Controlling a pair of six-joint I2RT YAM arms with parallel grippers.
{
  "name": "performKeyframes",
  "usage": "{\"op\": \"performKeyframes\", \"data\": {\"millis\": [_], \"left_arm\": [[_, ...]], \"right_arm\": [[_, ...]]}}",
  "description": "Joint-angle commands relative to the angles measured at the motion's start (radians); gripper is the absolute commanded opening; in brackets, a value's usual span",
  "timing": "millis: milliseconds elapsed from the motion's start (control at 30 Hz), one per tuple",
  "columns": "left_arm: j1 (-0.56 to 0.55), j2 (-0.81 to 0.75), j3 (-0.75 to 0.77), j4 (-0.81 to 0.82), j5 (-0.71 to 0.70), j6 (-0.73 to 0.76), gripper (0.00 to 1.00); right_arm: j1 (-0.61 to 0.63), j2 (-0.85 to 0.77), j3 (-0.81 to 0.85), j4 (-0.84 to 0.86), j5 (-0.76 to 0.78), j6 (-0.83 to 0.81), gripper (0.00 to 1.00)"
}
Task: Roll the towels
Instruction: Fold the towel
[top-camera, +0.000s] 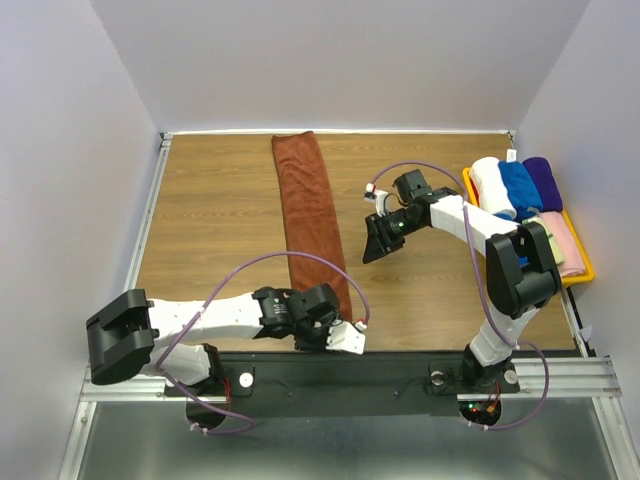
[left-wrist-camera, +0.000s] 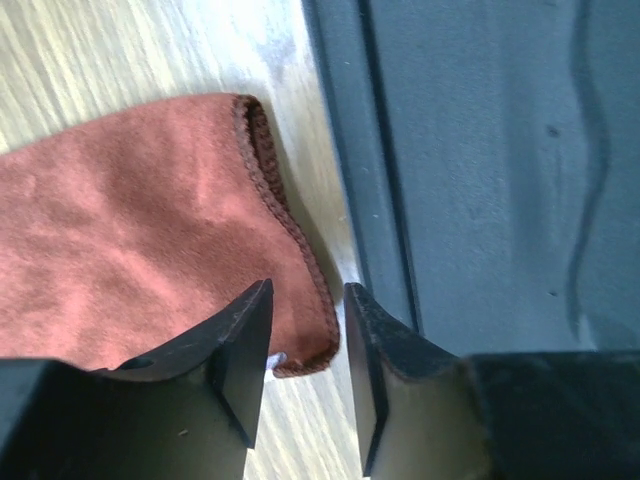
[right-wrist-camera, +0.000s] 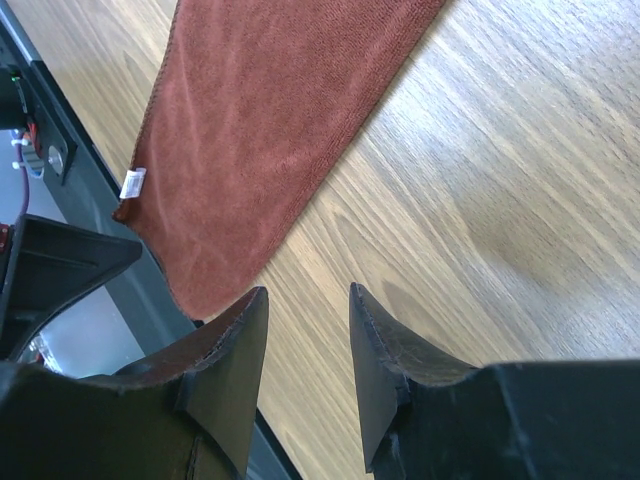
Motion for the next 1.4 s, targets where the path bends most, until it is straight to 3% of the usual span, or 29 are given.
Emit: {"op": "performKeyframes", "data": {"millis": [0,533,833,1100,1267,1367], "left_arm": [[-0.006,0.024,0.001,0.063,-0.036,0.010,0.47],[-0.006,0.140,-0.034,0.134,-0.050,0.048,0.43],[-0.004,0.087,-0.002,0.079,-0.030,0.062,0.43],[-0.006,0.056,0.110,-0.007,0.002,0.063,0.48],[-0.006,0.084,0.110,-0.007,0.003,0.068,0.49],[-0.006,0.100,0.102,0.011,0.003,0.066,0.55]], "right_arm": [[-0.007,-0.005,0.039,0.006,0.001,-0.020,0.43],[-0.019,-0.005,0.027,0.002,0.005,-0.034,0.43],[-0.022,-0.003,0.028,-0.001,0.001,-0.034,0.43],[-0.022,-0.011,0.022,-0.004,0.001,-0.039,0.43],[-0.022,-0.013,0.021,-0.003,0.002,-0.043,0.43],[-0.024,-0.014,0.018,-0.004,0.001,-0.045,0.43]]}}
